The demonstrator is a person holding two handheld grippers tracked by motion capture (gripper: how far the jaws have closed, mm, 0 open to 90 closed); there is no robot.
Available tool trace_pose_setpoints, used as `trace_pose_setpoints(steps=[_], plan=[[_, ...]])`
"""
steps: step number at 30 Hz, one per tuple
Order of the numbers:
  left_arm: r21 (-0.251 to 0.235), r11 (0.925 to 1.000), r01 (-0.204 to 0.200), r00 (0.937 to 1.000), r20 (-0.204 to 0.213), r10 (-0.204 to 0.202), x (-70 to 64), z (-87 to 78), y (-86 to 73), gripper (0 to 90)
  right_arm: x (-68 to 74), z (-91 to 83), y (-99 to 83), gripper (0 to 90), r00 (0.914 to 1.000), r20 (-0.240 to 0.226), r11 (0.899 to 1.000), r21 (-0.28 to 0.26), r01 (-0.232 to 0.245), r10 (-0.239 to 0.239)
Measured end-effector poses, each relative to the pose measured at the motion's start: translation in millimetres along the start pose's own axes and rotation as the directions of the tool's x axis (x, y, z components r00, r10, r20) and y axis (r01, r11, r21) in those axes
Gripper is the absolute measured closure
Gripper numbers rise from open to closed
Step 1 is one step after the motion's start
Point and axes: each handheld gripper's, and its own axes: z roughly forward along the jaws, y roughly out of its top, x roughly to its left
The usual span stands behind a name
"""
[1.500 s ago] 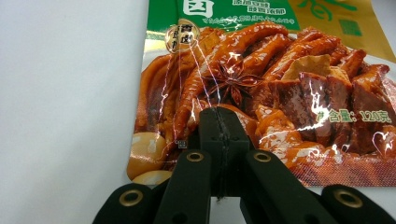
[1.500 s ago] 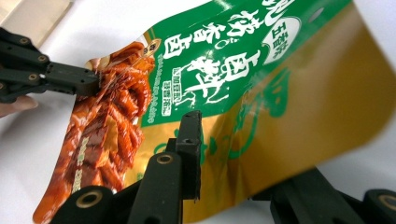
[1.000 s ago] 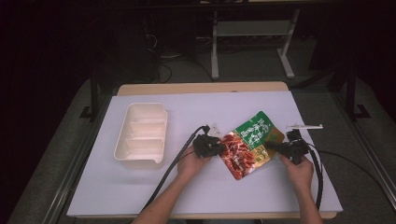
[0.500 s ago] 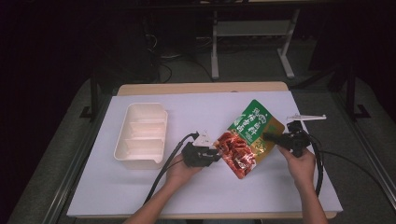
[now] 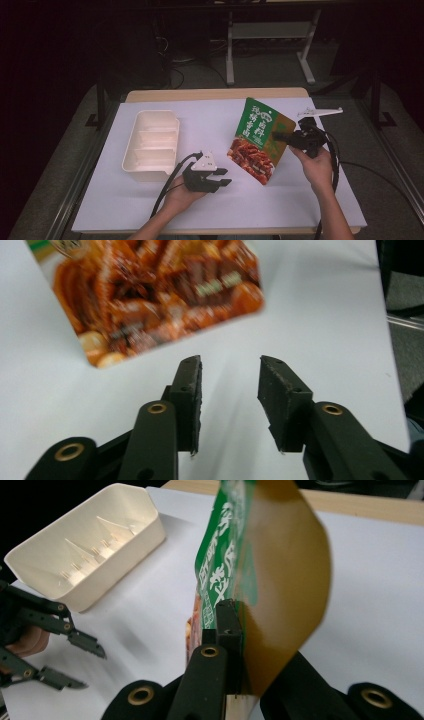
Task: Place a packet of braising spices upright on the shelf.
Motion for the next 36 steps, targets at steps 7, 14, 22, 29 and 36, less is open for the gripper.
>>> trace_pose_setpoints(steps=[7,14,22,29,36], plan=[[-0.008,0.9999,-0.011,0.9999,0.012,0.011,-11.6,-14.7,-14.5,55.9,18.6,3.1,18.7,90.0,0.9972,0.019,0.997,-0.004,0.073,-0.073],[-0.024,0.9997,-0.006,0.9998,0.020,0.006,-19.3,-27.9,-28.0,47.8,32.9,5.2,36.8,90.0,0.9926,0.035,0.993,0.006,0.116,-0.116],[-0.029,0.9996,-0.007,0.9996,0.027,0.008,-20.4,-31.8,-37.2,42.0,47.2,11.2,54.9,90.0,0.9878,0.016,0.988,0.008,0.155,-0.155],[-0.031,0.9995,-0.007,0.9995,0.030,0.008,-20.8,-33.6,-39.8,39.4,56.9,16.6,66.4,90.0,0.9832,0.010,0.983,0.012,0.182,-0.182],[-0.031,0.9994,-0.016,0.9993,0.033,0.017,-22.9,-33.2,-40.9,37.2,63.2,21.6,74.4,90.0,0.9803,-0.012,0.980,0.013,0.197,-0.197]])
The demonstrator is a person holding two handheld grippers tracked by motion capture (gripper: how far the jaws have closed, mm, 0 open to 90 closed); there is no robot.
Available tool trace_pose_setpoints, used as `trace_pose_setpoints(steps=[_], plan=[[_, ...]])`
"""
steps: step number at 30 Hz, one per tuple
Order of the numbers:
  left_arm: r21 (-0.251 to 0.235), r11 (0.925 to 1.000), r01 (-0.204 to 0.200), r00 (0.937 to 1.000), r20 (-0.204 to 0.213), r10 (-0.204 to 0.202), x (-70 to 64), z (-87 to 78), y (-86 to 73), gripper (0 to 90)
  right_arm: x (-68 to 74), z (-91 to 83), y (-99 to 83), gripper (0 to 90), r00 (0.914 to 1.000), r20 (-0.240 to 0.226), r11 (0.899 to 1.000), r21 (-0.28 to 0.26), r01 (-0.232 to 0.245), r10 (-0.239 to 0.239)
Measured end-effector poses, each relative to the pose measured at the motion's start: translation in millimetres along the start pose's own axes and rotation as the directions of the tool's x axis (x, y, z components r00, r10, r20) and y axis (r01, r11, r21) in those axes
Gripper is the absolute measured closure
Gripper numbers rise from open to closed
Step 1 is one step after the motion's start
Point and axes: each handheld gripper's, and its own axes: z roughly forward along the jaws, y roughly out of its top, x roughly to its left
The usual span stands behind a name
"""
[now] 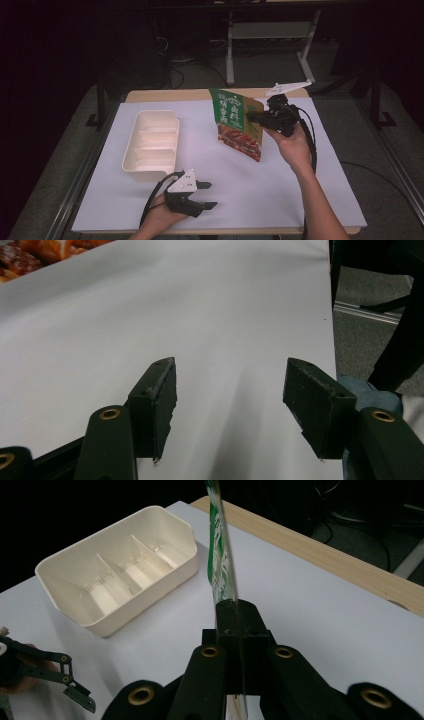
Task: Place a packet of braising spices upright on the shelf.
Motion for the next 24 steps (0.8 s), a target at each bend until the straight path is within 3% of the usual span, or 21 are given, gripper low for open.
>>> trace_pose_setpoints(steps=[24], plan=[[-0.039,0.9992,0.004,1.0000,-0.008,-0.005,3.1,-10.2,-2.7,35.3,21.2,32.3,41.7,90.0,0.9942,-0.088,0.998,-0.028,0.061,-0.063]])
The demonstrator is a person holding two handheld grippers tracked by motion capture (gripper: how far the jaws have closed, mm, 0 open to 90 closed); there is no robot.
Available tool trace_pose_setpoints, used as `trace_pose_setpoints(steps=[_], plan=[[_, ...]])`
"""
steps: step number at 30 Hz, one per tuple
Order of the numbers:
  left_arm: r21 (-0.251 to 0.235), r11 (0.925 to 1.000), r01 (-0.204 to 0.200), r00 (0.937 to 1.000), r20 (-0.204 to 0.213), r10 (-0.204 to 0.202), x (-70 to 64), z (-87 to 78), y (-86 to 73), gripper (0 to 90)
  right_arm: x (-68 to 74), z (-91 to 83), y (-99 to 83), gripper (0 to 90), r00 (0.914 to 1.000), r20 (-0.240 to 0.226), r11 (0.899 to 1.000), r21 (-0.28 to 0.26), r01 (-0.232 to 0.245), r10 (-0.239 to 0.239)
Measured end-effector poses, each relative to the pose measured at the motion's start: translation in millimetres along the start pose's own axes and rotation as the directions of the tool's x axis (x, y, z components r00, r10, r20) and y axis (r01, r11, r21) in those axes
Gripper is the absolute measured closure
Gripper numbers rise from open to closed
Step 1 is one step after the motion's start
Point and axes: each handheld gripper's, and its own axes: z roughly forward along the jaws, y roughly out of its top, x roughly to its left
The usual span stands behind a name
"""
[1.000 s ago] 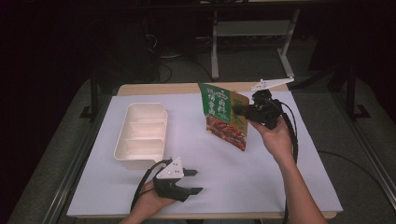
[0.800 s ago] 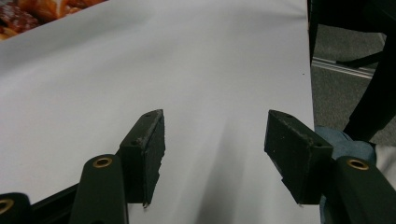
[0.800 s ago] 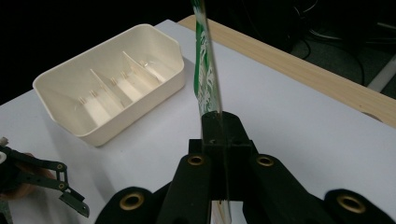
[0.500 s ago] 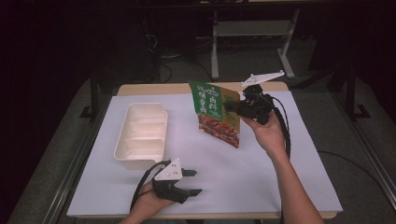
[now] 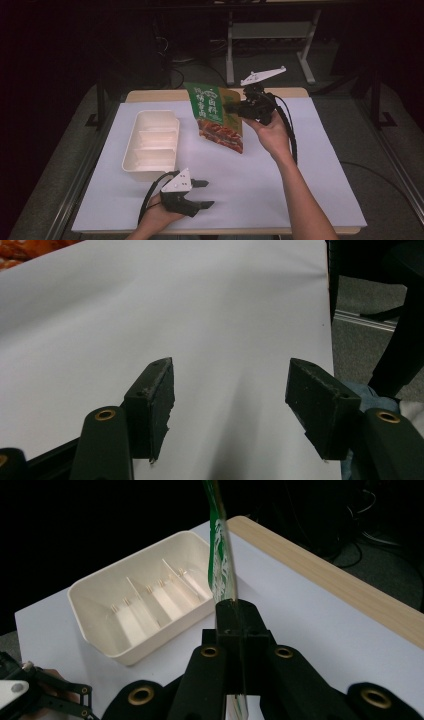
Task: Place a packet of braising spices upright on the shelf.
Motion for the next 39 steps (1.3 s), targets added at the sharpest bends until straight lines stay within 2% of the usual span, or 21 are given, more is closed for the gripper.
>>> trace_pose_setpoints(steps=[6,12,22,39], plan=[[0.002,1.0000,0.001,1.0000,-0.001,-0.001,0.4,-0.7,-1.0,35.1,1.9,11.5,11.0,90.0,0.9997,-0.023,1.000,-0.009,0.010,-0.010],[0.006,1.0000,0.005,1.0000,0.003,-0.005,0.6,-0.2,-1.5,34.4,7.8,36.4,28.0,90.0,0.9982,-0.051,0.999,-0.001,0.033,-0.033],[0.008,1.0000,0.000,1.0000,0.008,0.000,-0.5,0.0,-2.0,33.5,15.8,63.6,51.4,90.0,0.9948,-0.084,0.998,-0.016,0.056,-0.057],[0.006,1.0000,-0.003,0.9999,0.015,0.003,-1.0,0.3,-2.7,32.6,21.5,92.3,77.9,90.0,0.9919,-0.102,0.997,-0.039,0.071,-0.075]])
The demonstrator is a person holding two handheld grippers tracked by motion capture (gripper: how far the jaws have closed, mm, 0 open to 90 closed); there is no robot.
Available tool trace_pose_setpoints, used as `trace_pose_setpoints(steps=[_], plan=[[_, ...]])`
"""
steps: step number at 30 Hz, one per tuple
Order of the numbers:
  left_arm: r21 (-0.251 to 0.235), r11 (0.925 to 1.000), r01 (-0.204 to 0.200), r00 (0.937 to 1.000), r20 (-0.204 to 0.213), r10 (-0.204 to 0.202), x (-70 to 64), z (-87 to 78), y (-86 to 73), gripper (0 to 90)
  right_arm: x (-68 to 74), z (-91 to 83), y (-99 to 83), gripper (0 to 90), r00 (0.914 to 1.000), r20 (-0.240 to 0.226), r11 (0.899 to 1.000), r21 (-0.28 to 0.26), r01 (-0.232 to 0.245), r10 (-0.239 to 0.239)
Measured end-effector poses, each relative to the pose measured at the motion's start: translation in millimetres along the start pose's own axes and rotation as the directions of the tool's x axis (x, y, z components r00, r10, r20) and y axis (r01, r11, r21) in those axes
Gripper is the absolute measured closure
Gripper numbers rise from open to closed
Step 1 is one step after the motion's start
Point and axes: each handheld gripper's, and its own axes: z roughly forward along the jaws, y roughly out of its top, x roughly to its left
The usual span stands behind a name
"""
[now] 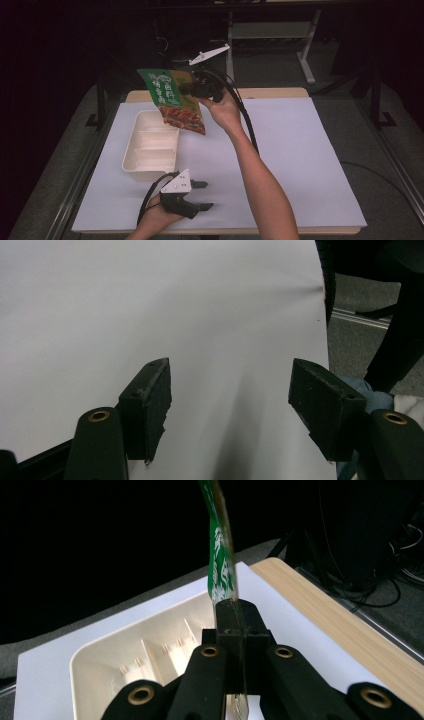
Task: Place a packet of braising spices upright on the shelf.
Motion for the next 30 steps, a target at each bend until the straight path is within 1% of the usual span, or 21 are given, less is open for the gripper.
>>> trace_pose_setpoints(steps=[1,2,3,4,7,8,9,10,13,15,16,18,20,25,28,29,30], plan=[[0.002,1.0000,-0.001,1.0000,0.002,0.001,0.2,0.0,-0.1,32.2,0.4,4.6,3.8,90.0,1.0000,0.002,1.000,-0.002,0.003,-0.003],[0.002,1.0000,-0.001,1.0000,0.002,0.001,0.2,0.0,-0.1,32.2,0.4,4.6,3.8,90.0,1.0000,0.002,1.000,-0.002,0.003,-0.003],[0.002,1.0000,-0.001,1.0000,0.002,0.001,0.3,-0.1,-0.3,32.2,1.3,9.6,7.5,90.0,0.9999,-0.003,1.000,-0.005,0.011,-0.011],[0.002,1.0000,-0.001,1.0000,0.002,0.001,0.3,-0.1,-0.3,32.2,1.3,9.6,7.5,90.0,0.9999,-0.003,1.000,-0.005,0.011,-0.011],[0.003,1.0000,-0.002,1.0000,0.002,0.002,0.2,-0.4,-0.3,32.2,3.2,20.7,13.6,89.9,0.9999,-0.010,1.000,-0.001,0.012,-0.012],[0.003,1.0000,-0.002,1.0000,0.002,0.002,0.2,-0.4,-0.3,32.2,3.2,20.7,13.6,89.9,0.9999,-0.010,1.000,-0.001,0.012,-0.012],[0.002,1.0000,-0.001,1.0000,0.003,0.001,-0.4,-0.3,-0.2,32.2,3.8,27.4,16.1,90.0,0.9998,-0.016,1.000,0.002,0.013,-0.013],[0.002,1.0000,-0.001,1.0000,0.003,0.001,-0.4,-0.3,-0.2,32.2,3.8,27.4,16.1,90.0,0.9998,-0.016,1.000,0.002,0.013,-0.013],[0.000,1.0000,-0.003,1.0000,0.002,0.003,0.0,-0.9,0.0,32.1,5.5,37.6,19.2,90.0,0.9995,-0.025,1.000,0.004,0.019,-0.019],[-0.006,1.0000,0.003,1.0000,0.003,-0.003,0.4,-1.3,-0.3,32.0,6.4,43.8,20.8,90.0,0.9994,-0.030,1.000,0.006,0.017,-0.017],[-0.007,1.0000,0.003,1.0000,0.001,-0.003,1.3,-2.1,-0.5,32.0,6.3,49.6,21.5,89.9,0.9992,-0.036,1.000,0.006,0.016,-0.016],[-0.008,1.0000,0.004,1.0000,0.000,-0.004,1.7,-2.5,-0.5,31.9,6.3,52.3,21.6,89.9,0.9992,-0.037,1.000,0.008,0.014,-0.014],[-0.009,1.0000,0.002,1.0000,-0.001,-0.002,2.0,-3.6,-0.5,31.8,5.3,60.5,21.9,89.9,0.9992,-0.039,1.000,0.014,0.013,-0.012],[-0.011,0.9999,0.007,1.0000,0.002,-0.007,2.1,-3.2,-0.7,31.6,3.9,69.0,21.4,89.9,0.9991,-0.041,1.000,0.022,0.011,-0.010],[-0.014,0.9999,0.006,1.0000,0.003,-0.006,2.1,-3.3,-0.6,31.4,2.5,75.1,19.5,89.9,0.9989,-0.047,1.000,0.025,0.003,-0.002],[-0.012,0.9999,0.005,1.0000,0.003,-0.005,2.3,-3.3,-0.7,31.3,1.7,78.9,18.1,89.9,0.9987,-0.051,0.999,0.032,-0.007,0.009],[-0.012,0.9999,0.005,1.0000,0.003,-0.005,2.3,-3.3,-0.7,31.3,1.7,78.9,18.1,89.9,0.9987,-0.051,0.999,0.032,-0.007,0.009]])
